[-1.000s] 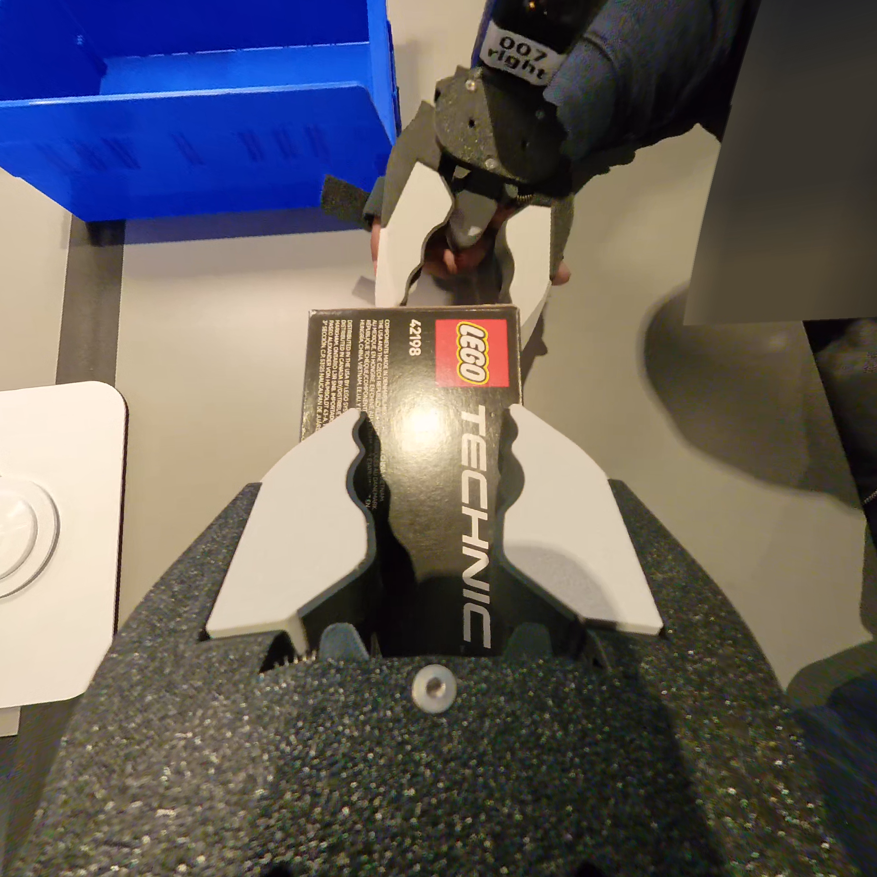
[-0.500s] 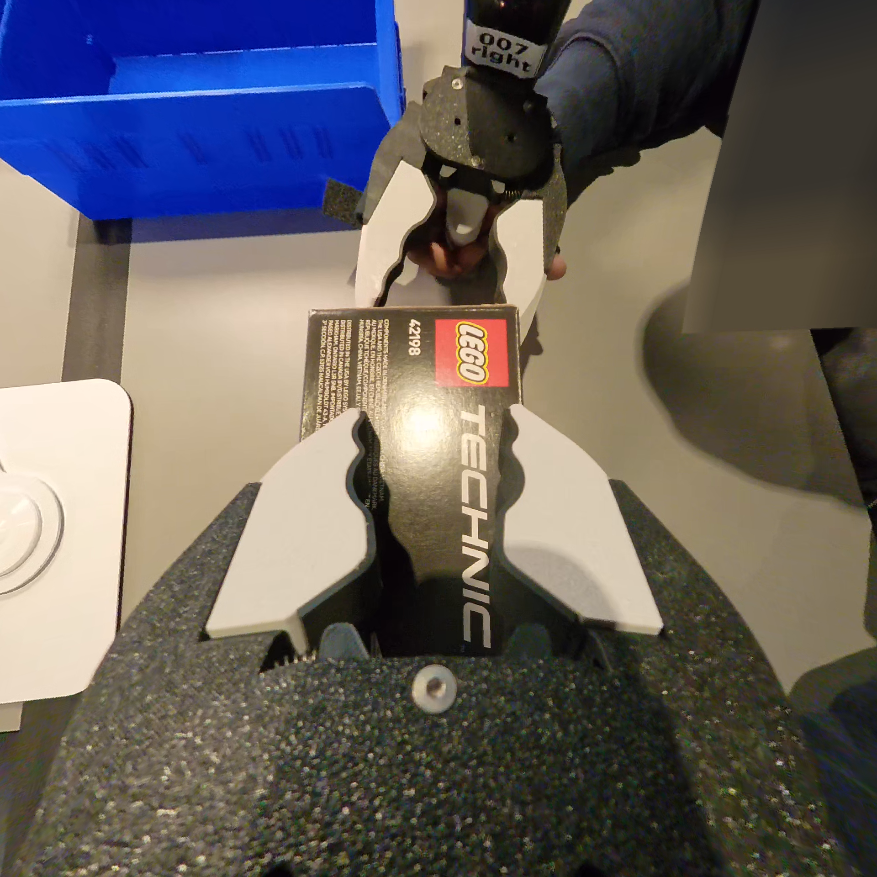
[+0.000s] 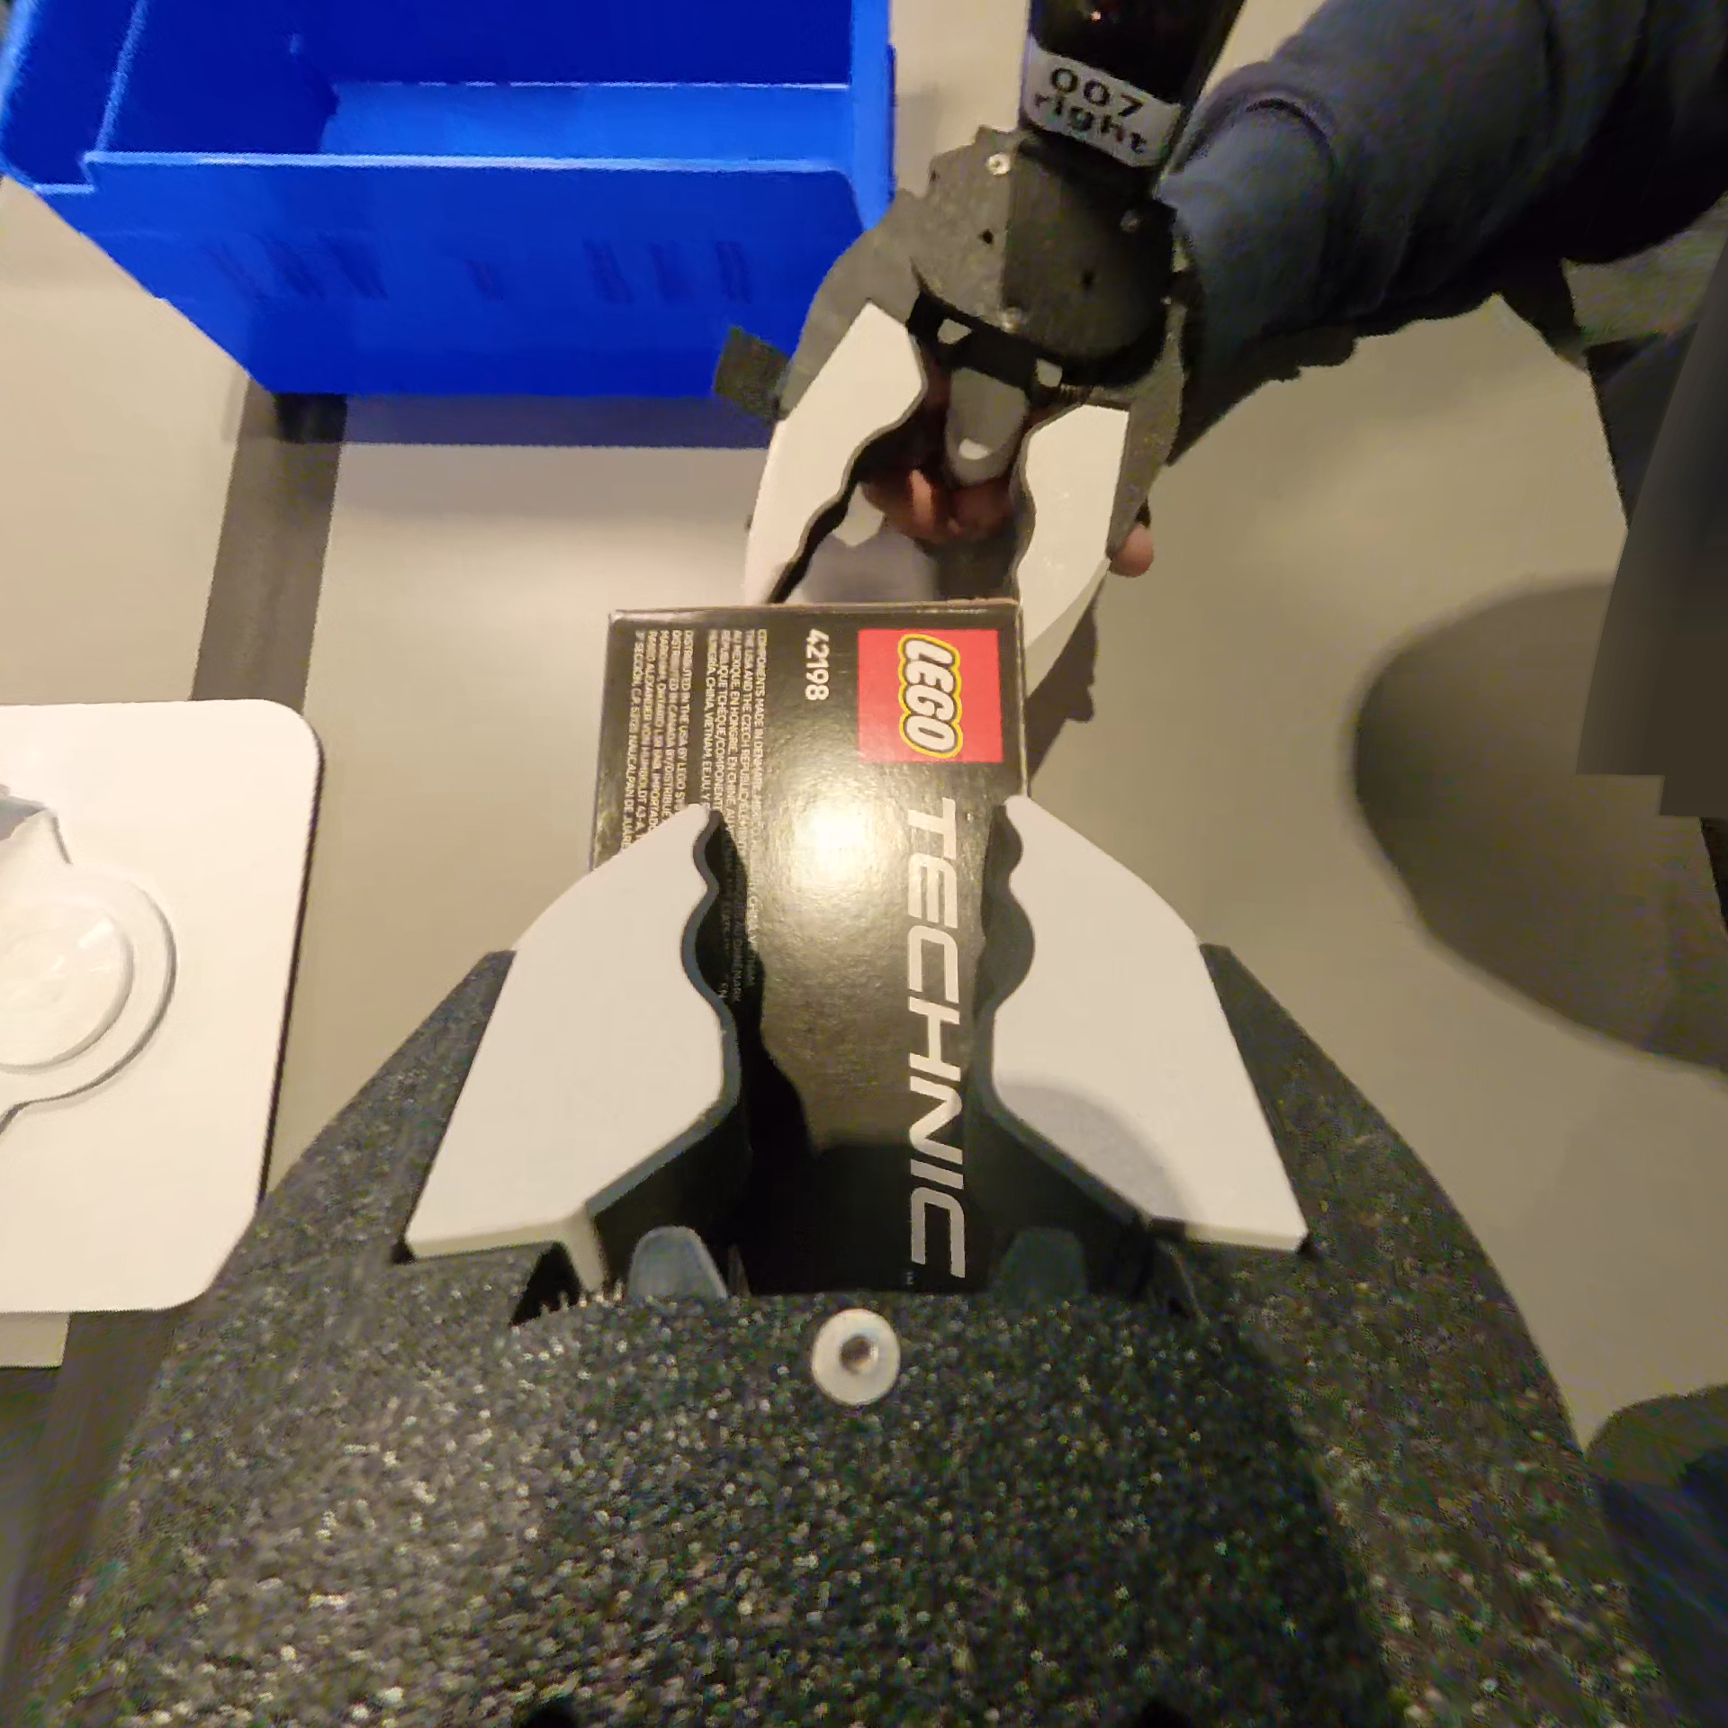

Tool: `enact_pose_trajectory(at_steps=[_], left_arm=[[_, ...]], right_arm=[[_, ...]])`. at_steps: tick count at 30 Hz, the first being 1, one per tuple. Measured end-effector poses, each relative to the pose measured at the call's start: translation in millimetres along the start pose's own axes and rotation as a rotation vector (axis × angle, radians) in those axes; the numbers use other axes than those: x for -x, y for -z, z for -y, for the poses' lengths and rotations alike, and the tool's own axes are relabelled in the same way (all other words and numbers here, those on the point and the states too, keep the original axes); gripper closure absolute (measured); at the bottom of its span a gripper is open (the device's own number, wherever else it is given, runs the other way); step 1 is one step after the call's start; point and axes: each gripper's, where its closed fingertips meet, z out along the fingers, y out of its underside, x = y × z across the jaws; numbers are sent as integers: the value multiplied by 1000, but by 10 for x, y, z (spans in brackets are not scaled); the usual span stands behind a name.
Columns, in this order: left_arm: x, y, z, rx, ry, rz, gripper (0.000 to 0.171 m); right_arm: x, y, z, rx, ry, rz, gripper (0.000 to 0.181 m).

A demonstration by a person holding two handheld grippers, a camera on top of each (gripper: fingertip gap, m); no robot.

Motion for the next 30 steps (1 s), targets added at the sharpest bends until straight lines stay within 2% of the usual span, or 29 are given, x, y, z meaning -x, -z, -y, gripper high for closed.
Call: enact_pose_trajectory(at_steps=[2, 4, 6, 12, 15, 21, 27, 30], left_arm=[[17, -2, 1, 1, 5, 7, 116], [29, -1, 0, 2, 11, 15, 114], [35, -2, -1, 2, 14, 13, 114], [36, -4, -1, 1, 15, 13, 114], [37, -4, -1, 0, 16, 12, 114], [38, -6, 0, 1, 16, 13, 114], [35, -6, 0, -1, 15, 13, 114], [3, -9, 3, -5, 2, 1, 120]], right_arm=[[21, -12, -22, 18, -10, 18, 112], [72, -45, -58, 51, -21, 39, 102], [112, -77, -76, 71, -8, 29, 101], [106, -126, -102, 103, 75, -78, 116], [107, -132, -99, 105, 89, -105, 116], [145, -135, -50, 74, 81, -98, 124], [113, -125, -38, 62, 45, -95, 120], [149, -132, -39, 67, 39, -90, 128]])
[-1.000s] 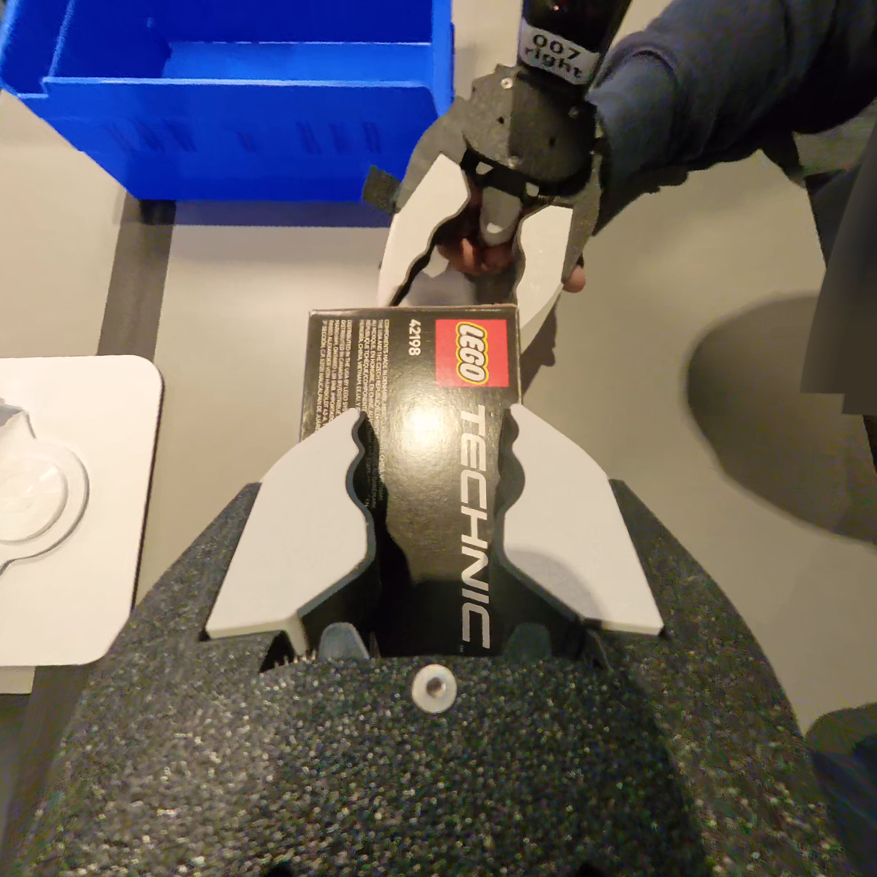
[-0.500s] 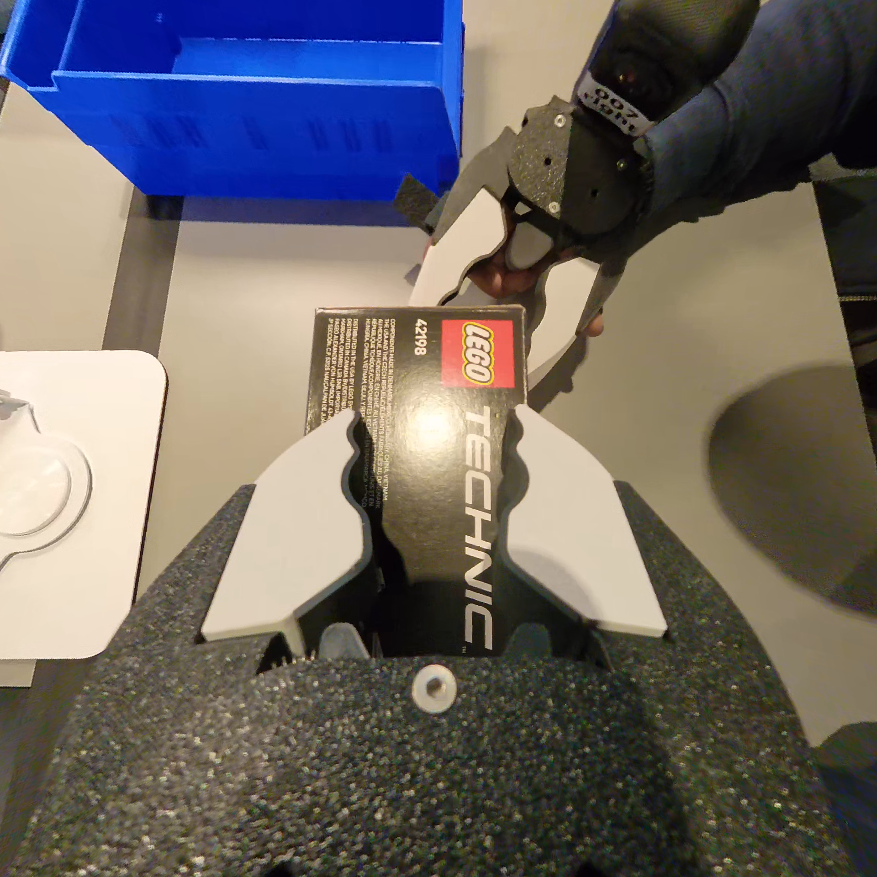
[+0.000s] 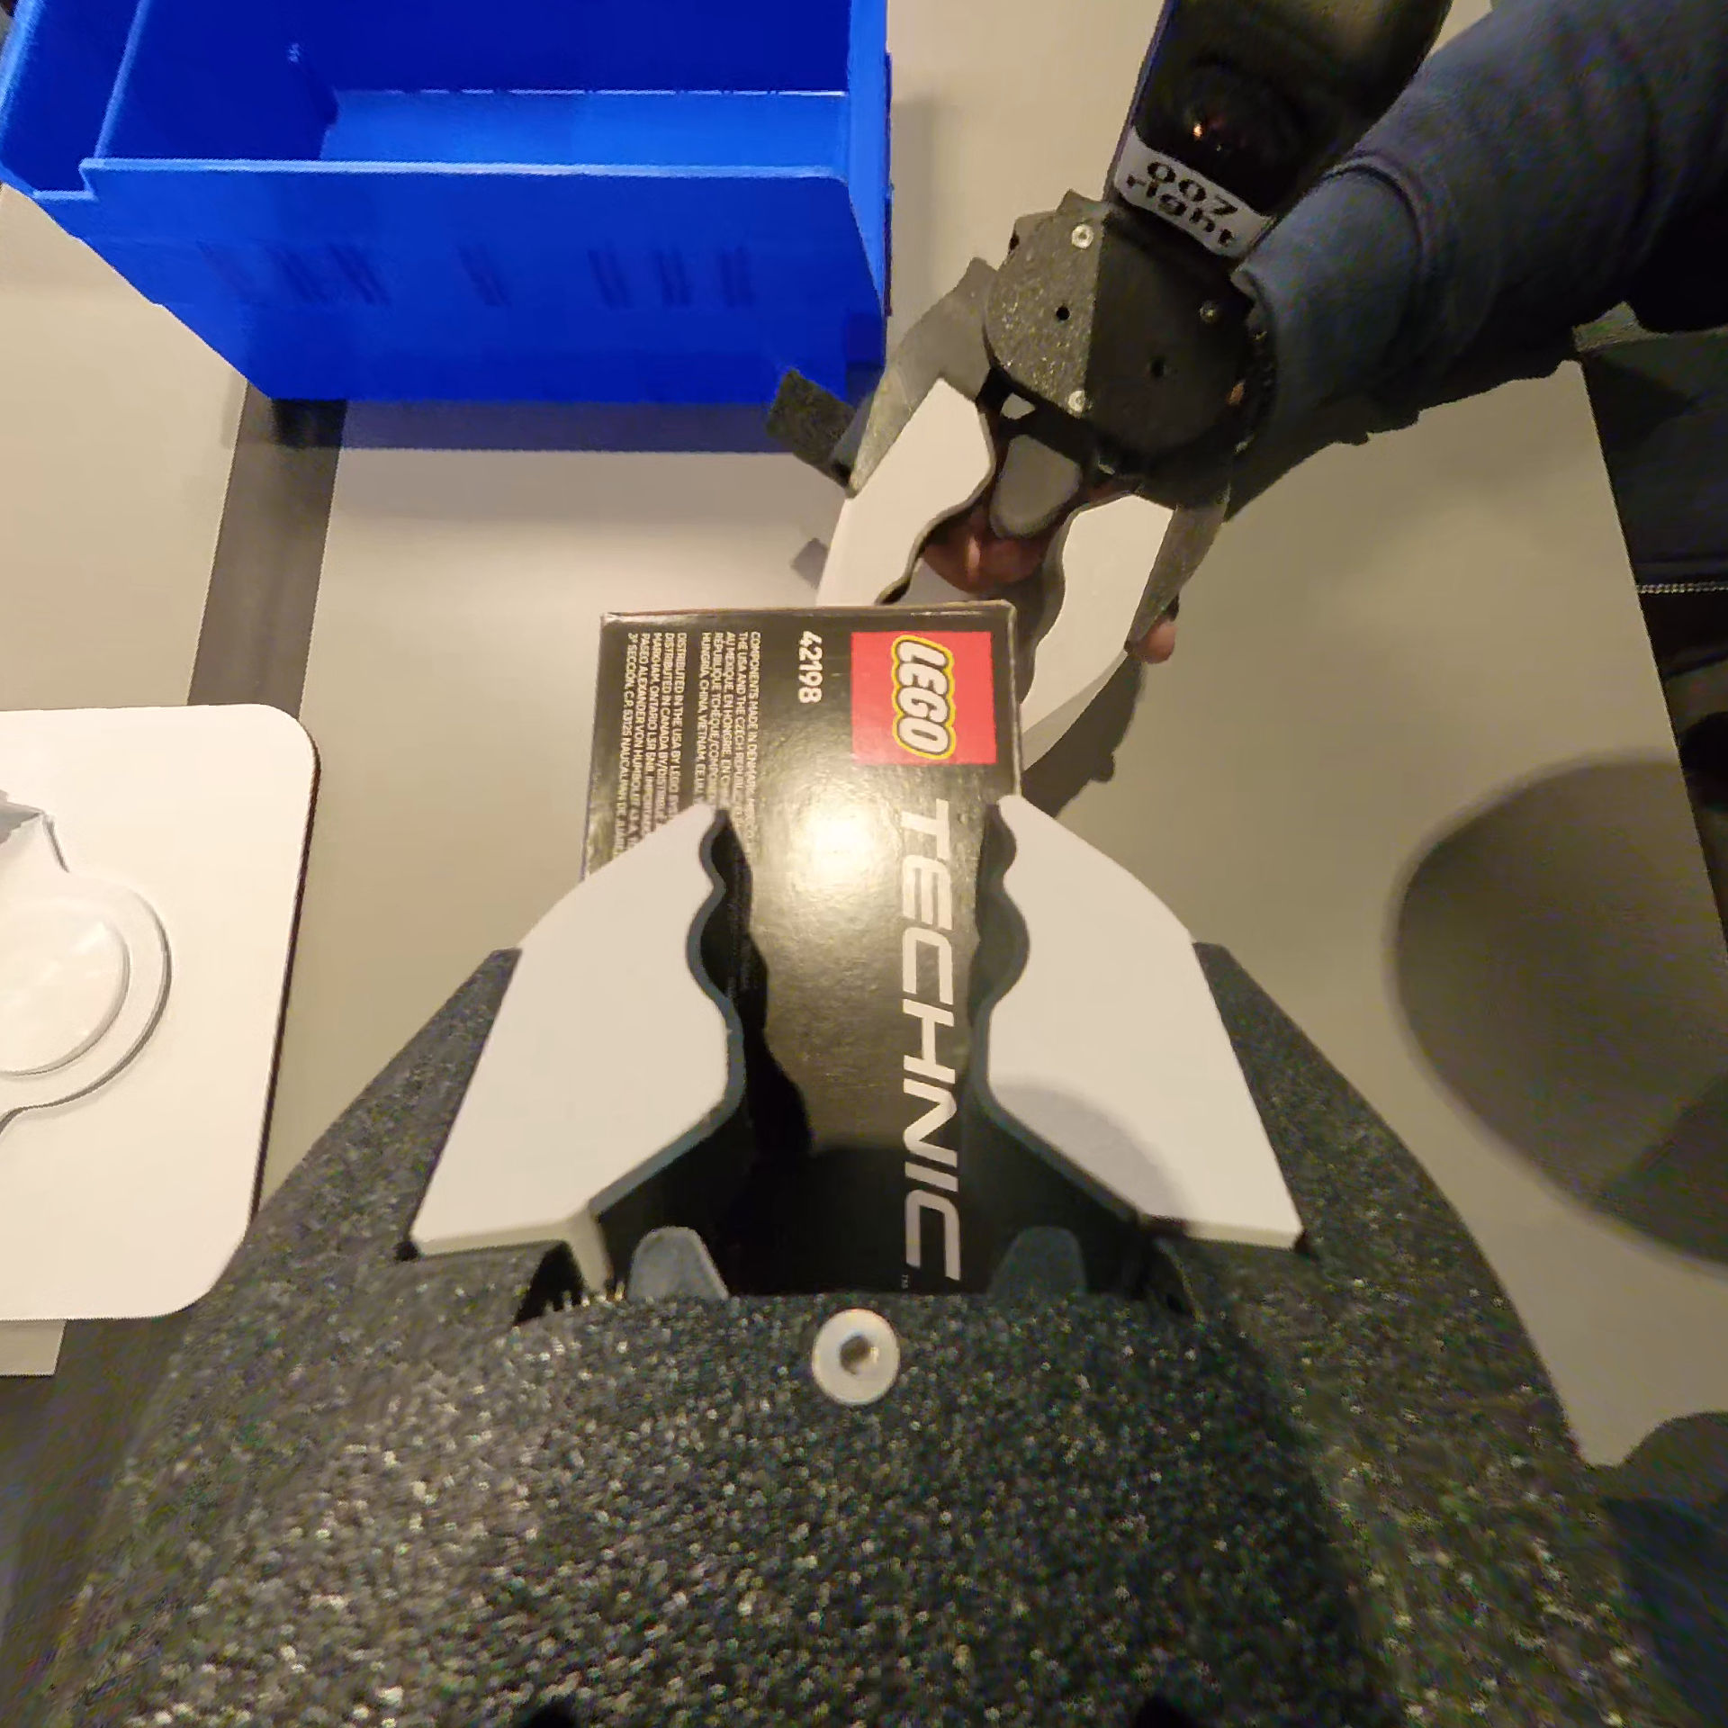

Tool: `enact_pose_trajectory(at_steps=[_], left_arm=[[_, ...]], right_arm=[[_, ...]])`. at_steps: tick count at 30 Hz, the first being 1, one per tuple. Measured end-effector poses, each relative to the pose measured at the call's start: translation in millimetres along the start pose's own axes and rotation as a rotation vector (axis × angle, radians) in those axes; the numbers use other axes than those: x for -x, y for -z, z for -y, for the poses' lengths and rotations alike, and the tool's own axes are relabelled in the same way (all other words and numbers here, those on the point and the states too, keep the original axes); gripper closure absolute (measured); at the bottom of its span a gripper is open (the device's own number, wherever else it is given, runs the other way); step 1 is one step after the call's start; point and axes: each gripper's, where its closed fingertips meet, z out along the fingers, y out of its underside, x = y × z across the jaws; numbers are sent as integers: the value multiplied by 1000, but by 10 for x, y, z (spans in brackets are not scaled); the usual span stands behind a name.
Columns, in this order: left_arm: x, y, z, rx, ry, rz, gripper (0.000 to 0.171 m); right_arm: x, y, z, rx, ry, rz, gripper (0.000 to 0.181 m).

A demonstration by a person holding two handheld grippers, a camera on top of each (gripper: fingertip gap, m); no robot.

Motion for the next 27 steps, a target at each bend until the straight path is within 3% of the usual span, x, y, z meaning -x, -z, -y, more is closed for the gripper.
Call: enact_pose_trajectory(at_steps=[8, 14, 18, 24, 27], left_arm=[[-11, -9, 8, -5, 2, 4, 138], [-14, -1, 10, 2, -3, 2, 137], [9, 79, -11, 20, -26, 63, 101], [160, 708, -281, -31, 8, 273, 84], [248, 1157, -456, -197, 69, 365, 78]], right_arm=[[-41, -35, -27, 30, -45, -51, 145], [-46, -40, -34, 31, -99, -2, 143], [-50, -53, -52, 43, -111, 9, 141], [-18, -78, -82, 69, -96, 27, 139], [-27, -77, -80, 64, -117, 40, 139]])
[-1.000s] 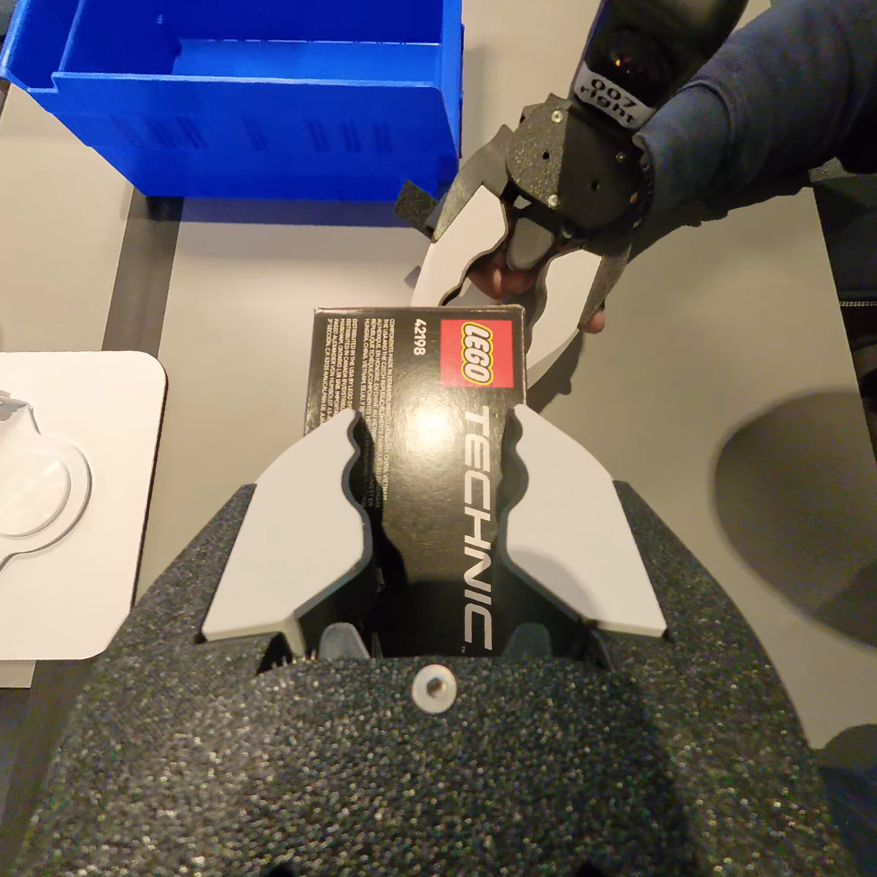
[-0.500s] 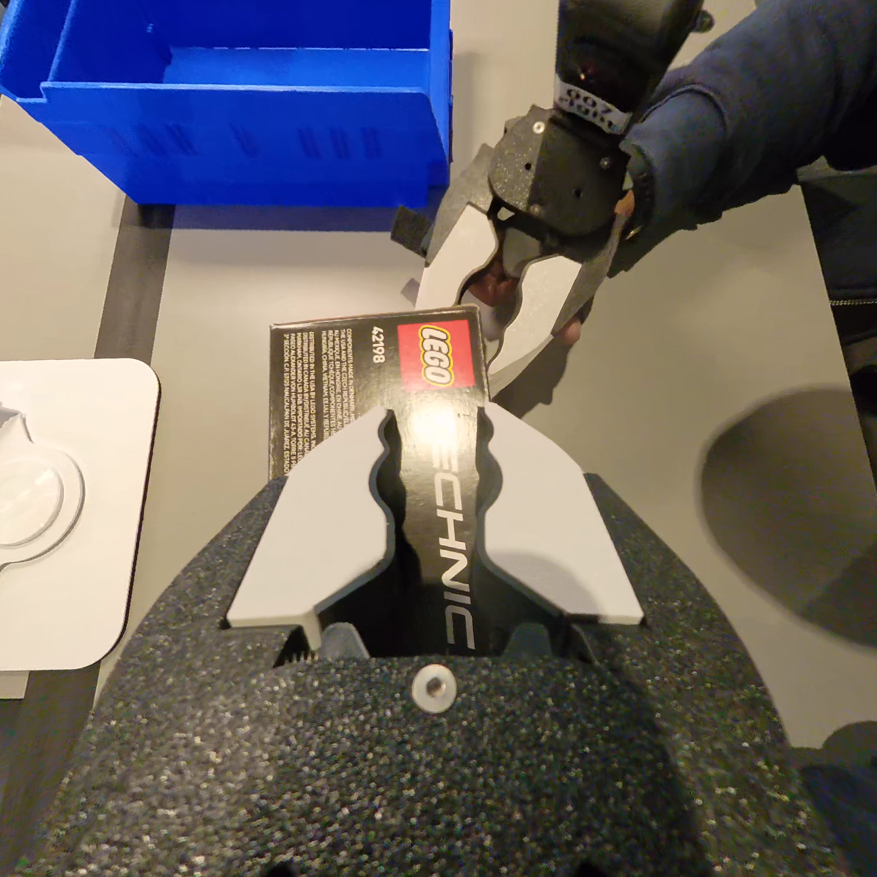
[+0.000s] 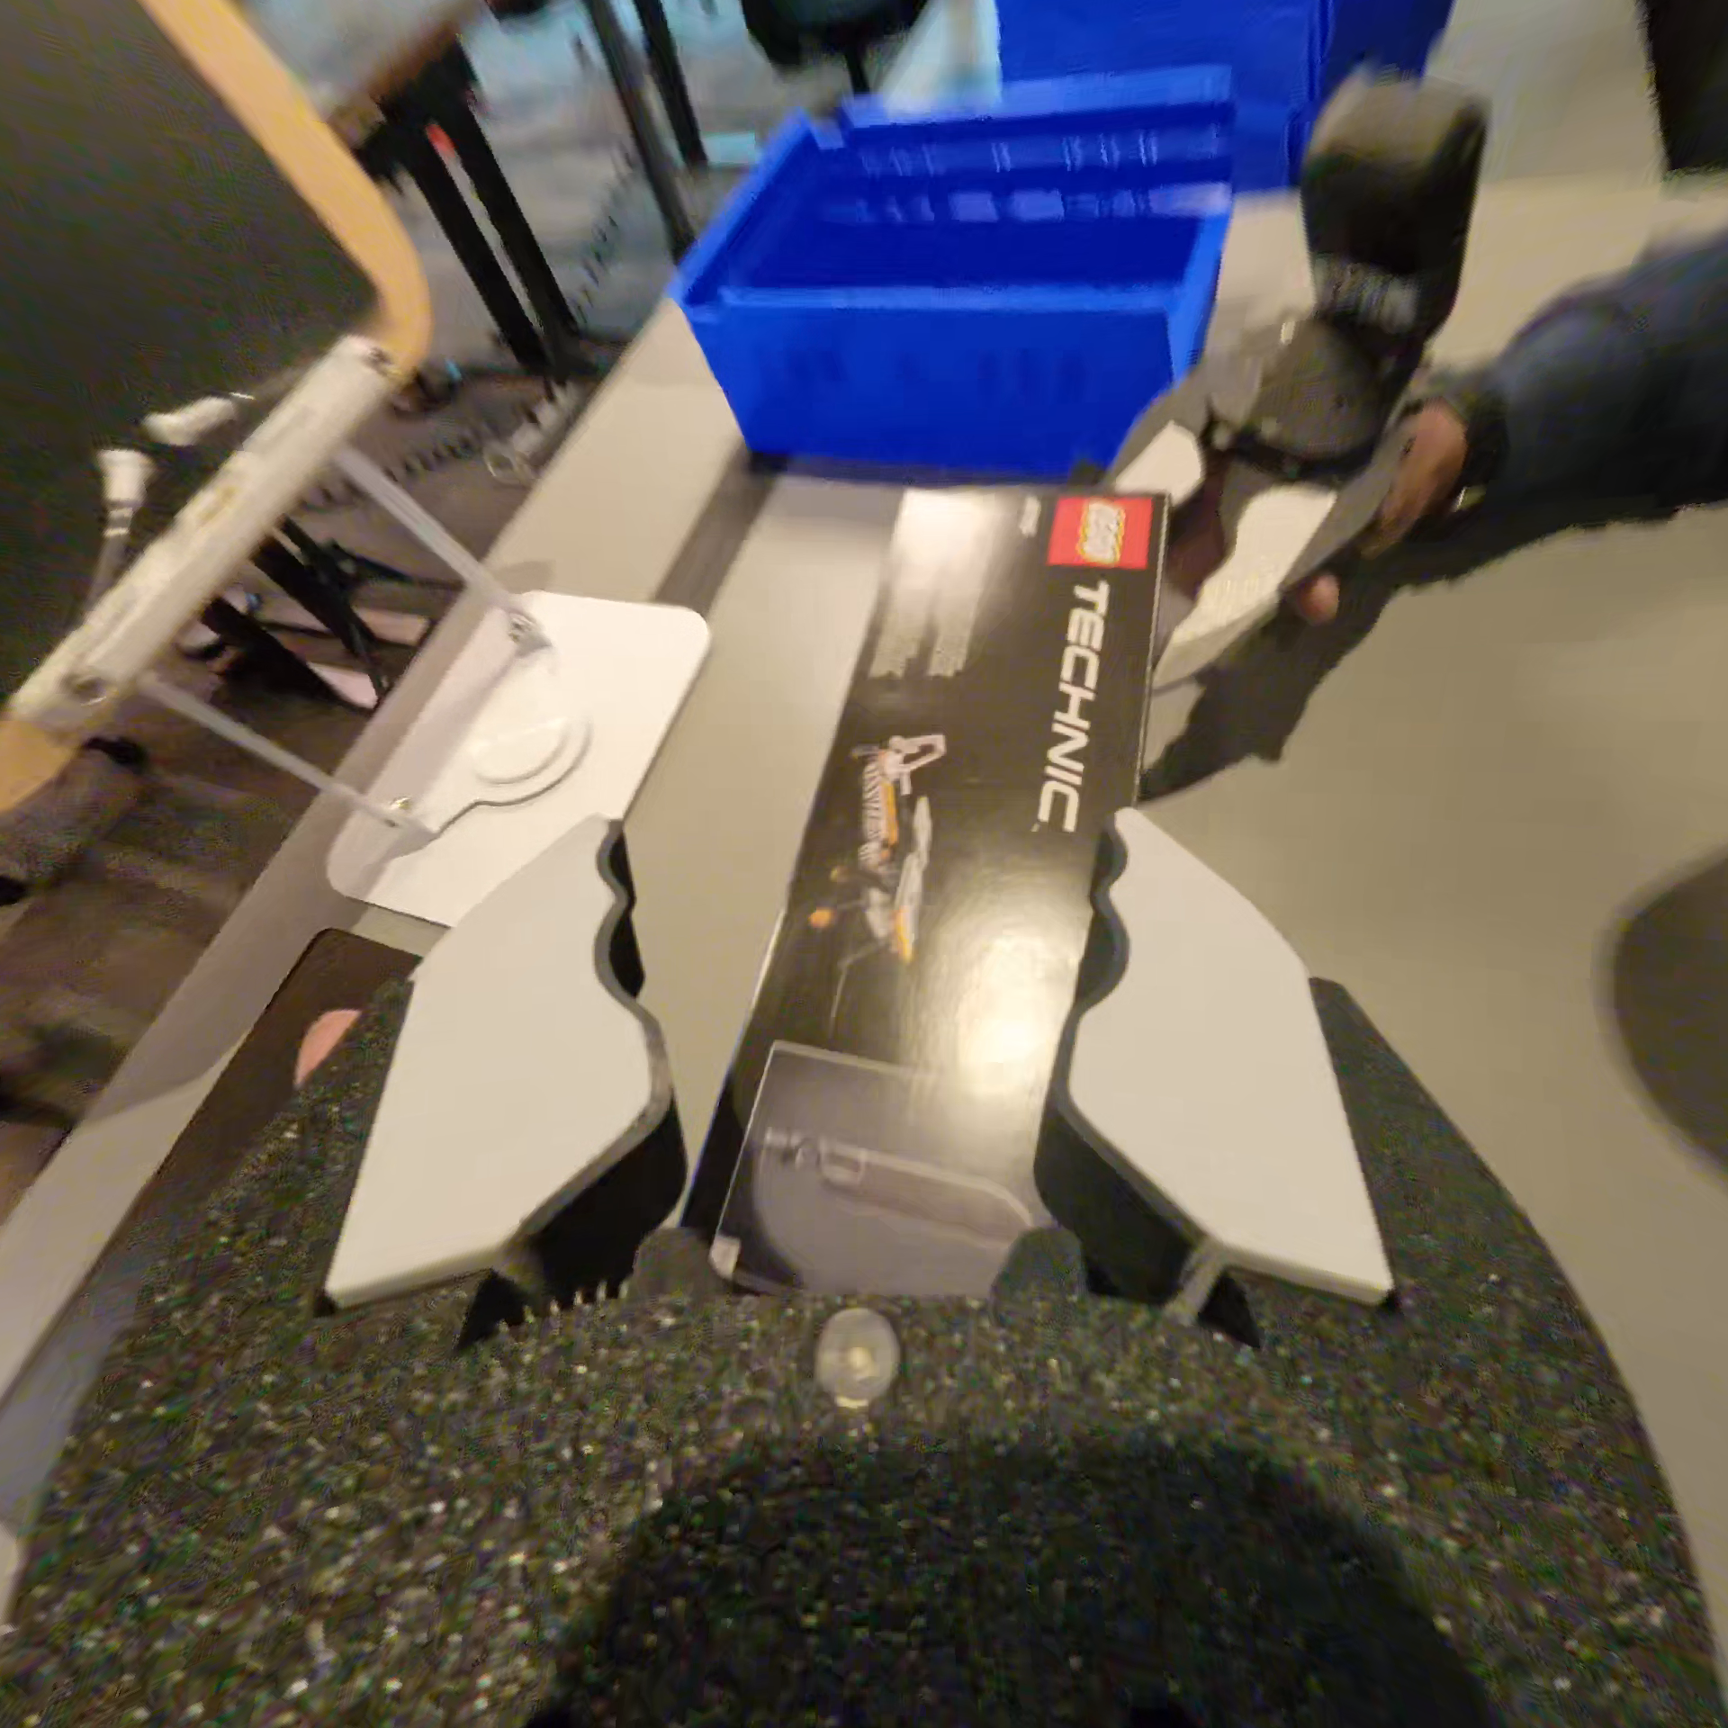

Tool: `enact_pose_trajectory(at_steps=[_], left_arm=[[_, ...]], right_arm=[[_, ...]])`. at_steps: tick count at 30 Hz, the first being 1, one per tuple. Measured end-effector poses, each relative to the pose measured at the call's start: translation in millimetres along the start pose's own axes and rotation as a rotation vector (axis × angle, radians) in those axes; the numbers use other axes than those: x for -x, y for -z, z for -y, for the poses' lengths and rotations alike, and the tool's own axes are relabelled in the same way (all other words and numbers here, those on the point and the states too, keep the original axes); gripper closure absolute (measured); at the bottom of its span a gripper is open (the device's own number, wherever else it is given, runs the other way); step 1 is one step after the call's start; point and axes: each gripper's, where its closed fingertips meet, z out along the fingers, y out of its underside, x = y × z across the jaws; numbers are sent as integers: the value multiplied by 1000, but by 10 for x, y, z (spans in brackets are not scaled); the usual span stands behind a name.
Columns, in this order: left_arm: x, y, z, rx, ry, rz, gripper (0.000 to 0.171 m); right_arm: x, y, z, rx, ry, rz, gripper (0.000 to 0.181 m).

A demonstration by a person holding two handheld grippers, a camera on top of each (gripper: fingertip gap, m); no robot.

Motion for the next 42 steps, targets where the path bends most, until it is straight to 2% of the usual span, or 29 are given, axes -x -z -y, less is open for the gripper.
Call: enact_pose_trajectory(at_steps=[4, 7, 9, 13, 17, 20, 22, 25, 26, 30, 33, 38, 42], left_arm=[[153, 370, -196, -254, 176, 0, 71], [129, 456, -492, -369, 333, -58, 60], [118, 492, -657, -456, 398, -56, 59], [124, 376, -924, -511, 500, -27, 55], [67, 375, -885, -595, 521, -71, 64], [56, 459, -903, -571, 452, -21, 64], [-5, 499, -949, -545, 435, -35, 64], [-167, 340, -1125, -450, 428, -88, 63], [-187, 273, -1177, -428, 424, -78, 57], [-147, 222, -1178, -435, 413, -30, 59], [-73, 145, -1209, -407, 416, 57, 64], [-78, -11, -1215, -265, 360, 237, 54], [-254, 7, -1201, -210, 365, 253, 55]], right_arm=[[-27, 13, 21, -19, -39, 21, 139], [-36, 21, 34, -31, -70, 46, 138], [-36, 18, 32, -29, -83, 58, 137], [-8, -3, 40, -29, -25, 51, 136], [-31, -27, 29, -8, 34, 4, 138], [-24, -17, 26, 8, 46, -2, 140], [-22, -6, 26, 6, 59, -9, 142], [-18, -2, 33, -10, 48, 2, 142], [-21, -6, 36, -16, 41, 6, 142], [-3, -1, 31, -17, 52, 18, 143], [34, 4, 27, -2, 68, 13, 144], [207, 52, 18, 39, 122, 14, 146], [319, 155, -9, 74, 107, 5, 145]])
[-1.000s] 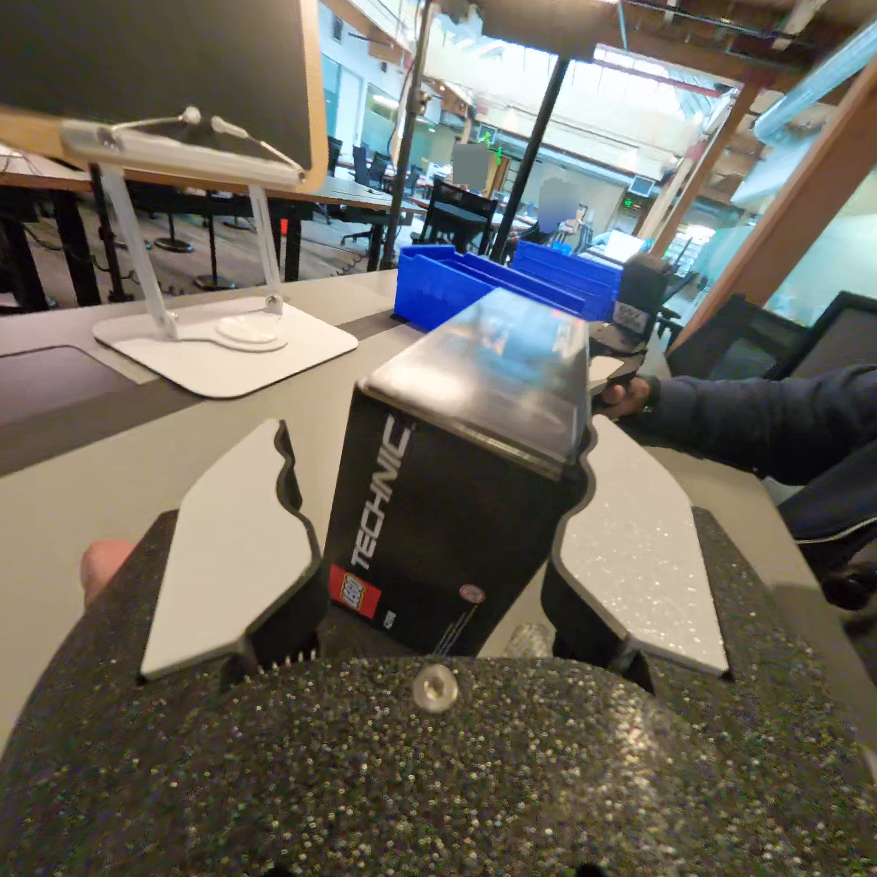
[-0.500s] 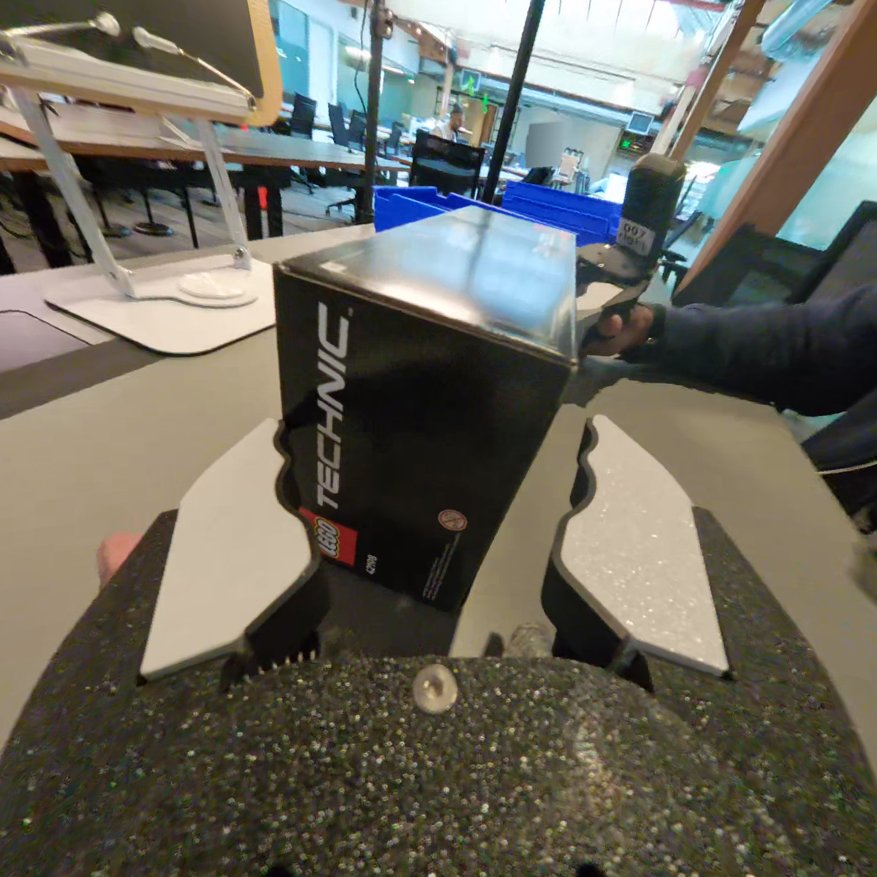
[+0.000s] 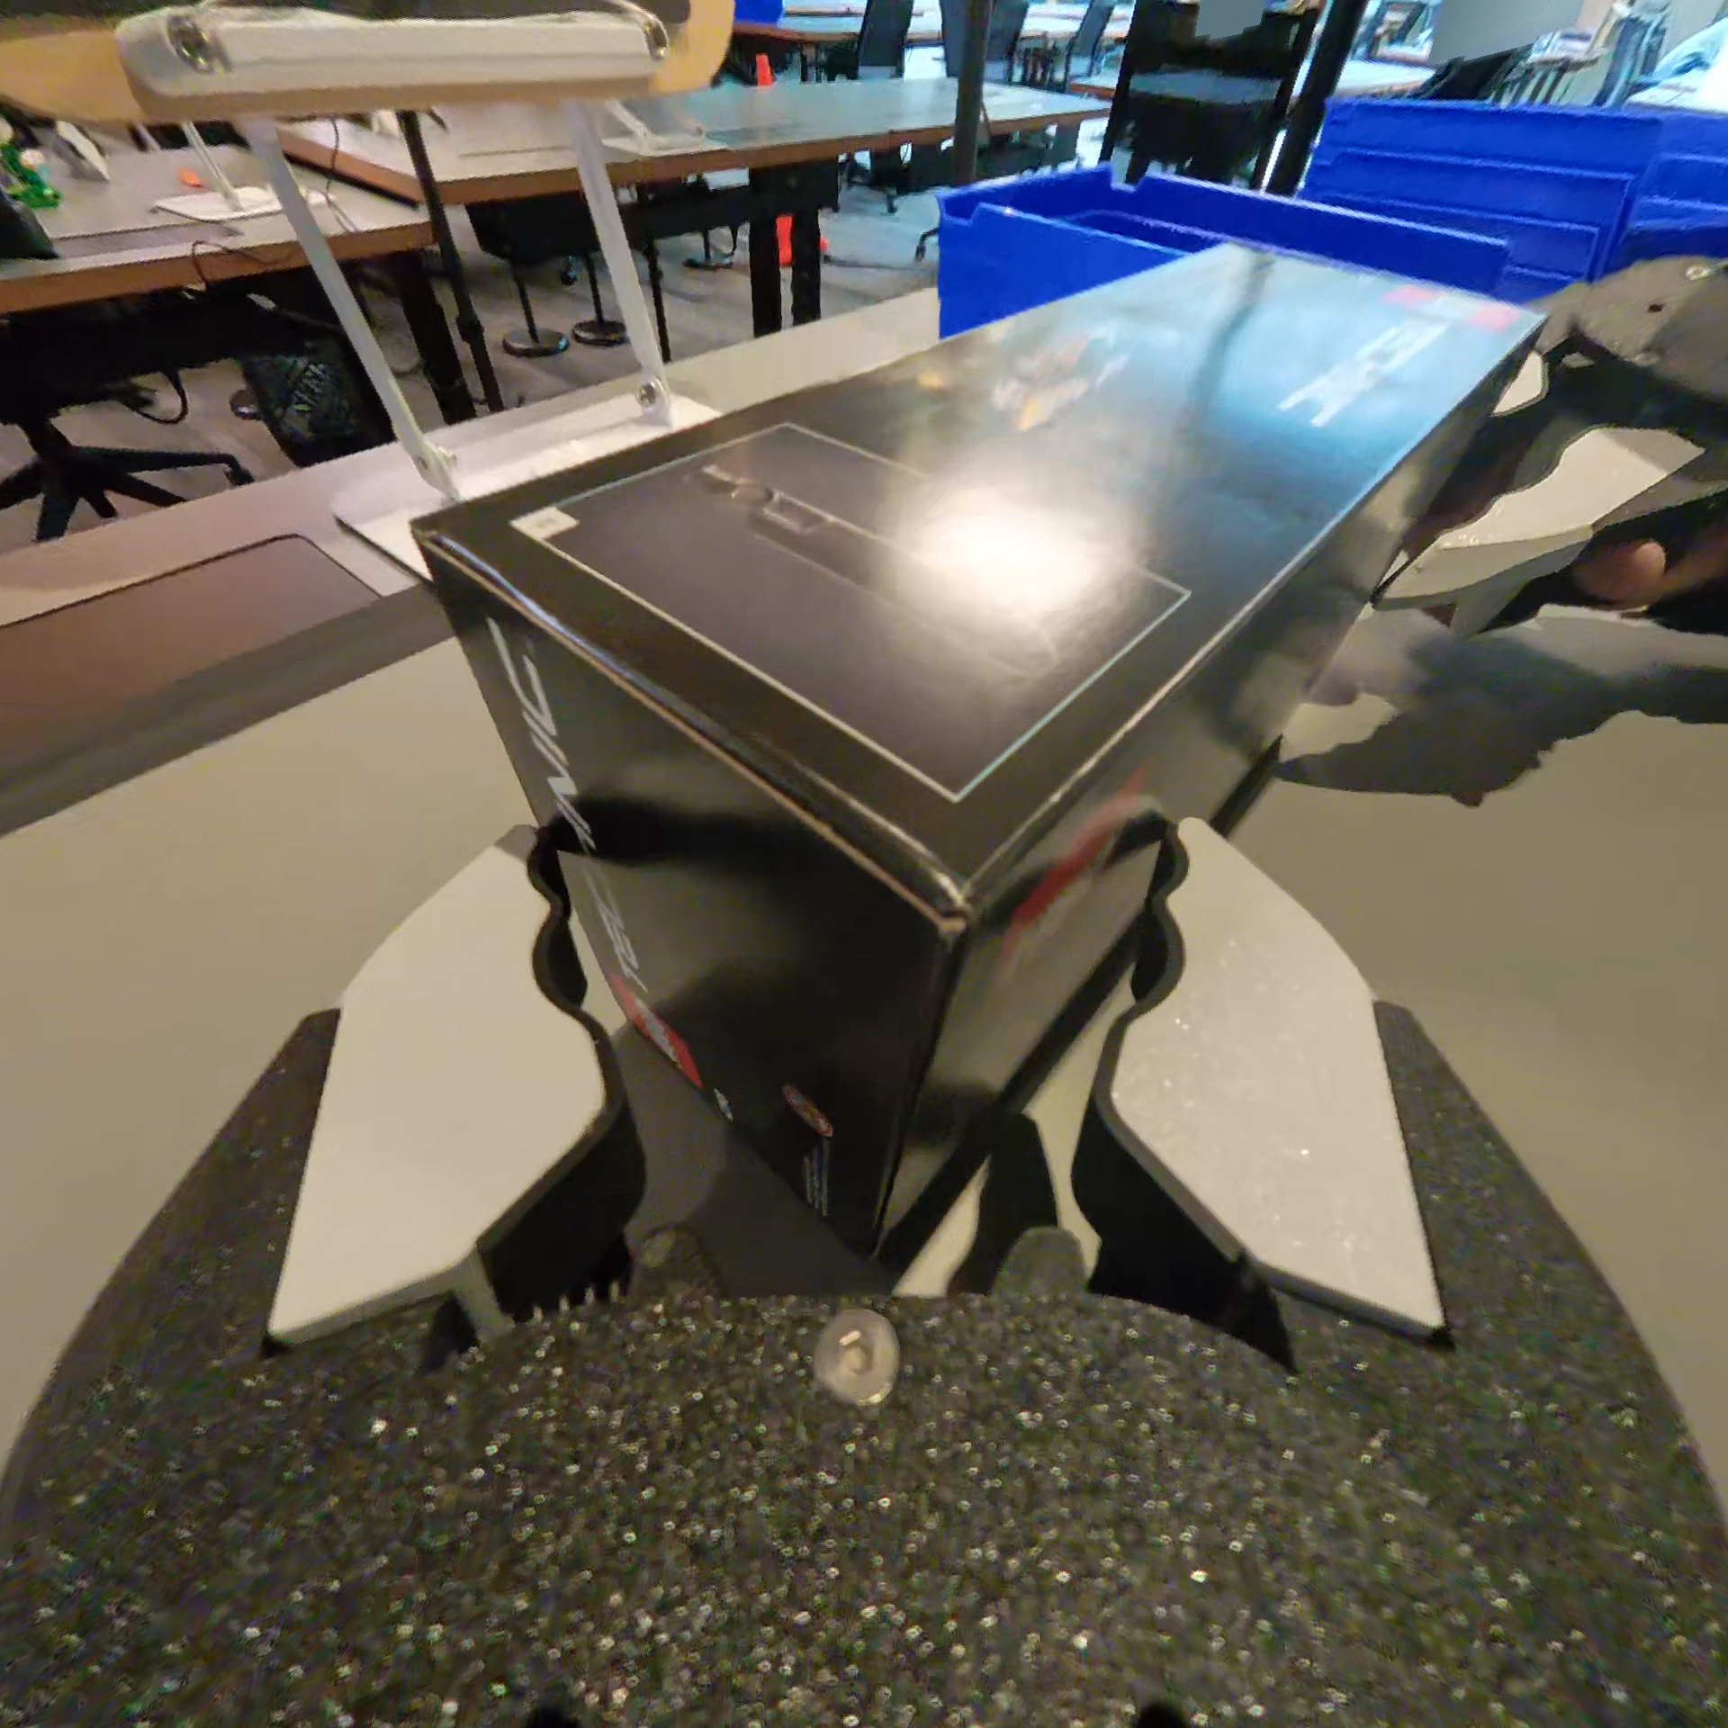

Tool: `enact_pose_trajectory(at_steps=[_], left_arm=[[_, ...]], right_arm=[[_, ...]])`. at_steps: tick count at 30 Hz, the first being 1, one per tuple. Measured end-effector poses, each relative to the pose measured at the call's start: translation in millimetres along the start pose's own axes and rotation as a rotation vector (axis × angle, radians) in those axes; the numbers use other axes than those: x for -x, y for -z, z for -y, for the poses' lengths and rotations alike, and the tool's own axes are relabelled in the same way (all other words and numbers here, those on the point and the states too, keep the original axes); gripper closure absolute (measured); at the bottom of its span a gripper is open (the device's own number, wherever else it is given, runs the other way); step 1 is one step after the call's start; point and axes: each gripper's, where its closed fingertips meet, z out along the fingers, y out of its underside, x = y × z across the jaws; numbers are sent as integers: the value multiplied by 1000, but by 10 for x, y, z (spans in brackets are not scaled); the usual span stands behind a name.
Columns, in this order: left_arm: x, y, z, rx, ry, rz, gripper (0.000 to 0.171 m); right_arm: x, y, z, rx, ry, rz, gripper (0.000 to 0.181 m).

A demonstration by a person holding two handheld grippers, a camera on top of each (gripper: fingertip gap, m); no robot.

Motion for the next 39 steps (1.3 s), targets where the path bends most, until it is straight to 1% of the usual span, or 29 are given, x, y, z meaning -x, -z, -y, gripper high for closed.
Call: enact_pose_trajectory(at_steps=[3, 8, 12, 14, 16, 18, 21, 24, 26, 28, 31, 33, 35, 37, 39], left_arm=[[-185, 93, -44, 51, 9, 18, 55], [-571, 282, -134, 184, 59, 41, 56], [-881, 437, -173, 336, 124, 15, 56], [-955, 487, -167, 400, 173, -18, 56], [-921, 485, -166, 455, 190, -50, 56], [-793, 424, -144, 485, 219, -88, 56], [-504, 281, -68, 514, 311, -115, 56], [-159, 113, -1, 518, 403, -129, 56], [63, -6, 16, 504, 524, -141, 57], [233, -125, -52, 504, 630, -155, 58], [400, -300, -200, 489, 797, -160, 58], [450, -373, -260, 473, 848, -145, 55], [439, -371, -255, 453, 834, -126, 55], [303, -314, -264, 452, 812, -119, 55], [86, -217, -301, 452, 800, -111, 55]], right_arm=[[140, 112, -23, 40, 6, 9, 145], [431, 359, -61, 150, 1, 46, 145], [658, 592, -49, 283, -40, 144, 146], [741, 672, -13, 354, -79, 207, 146], [756, 686, 8, 426, -122, 263, 147], [692, 640, 51, 465, -173, 333, 147], [419, 464, 141, 469, -290, 389, 148], [93, 234, 228, 416, -420, 416, 148], [-116, 79, 282, 347, -526, 415, 147], [-315, -67, 274, 281, -602, 380, 144], [-554, -260, 186, 218, -689, 293, 138], [-614, -327, 146, 197, -736, 272, 136], [-606, -316, 144, 173, -750, 275, 136], [-545, -250, 139, 172, -741, 267, 135], [-415, -125, 114, 199, -717, 291, 135]])
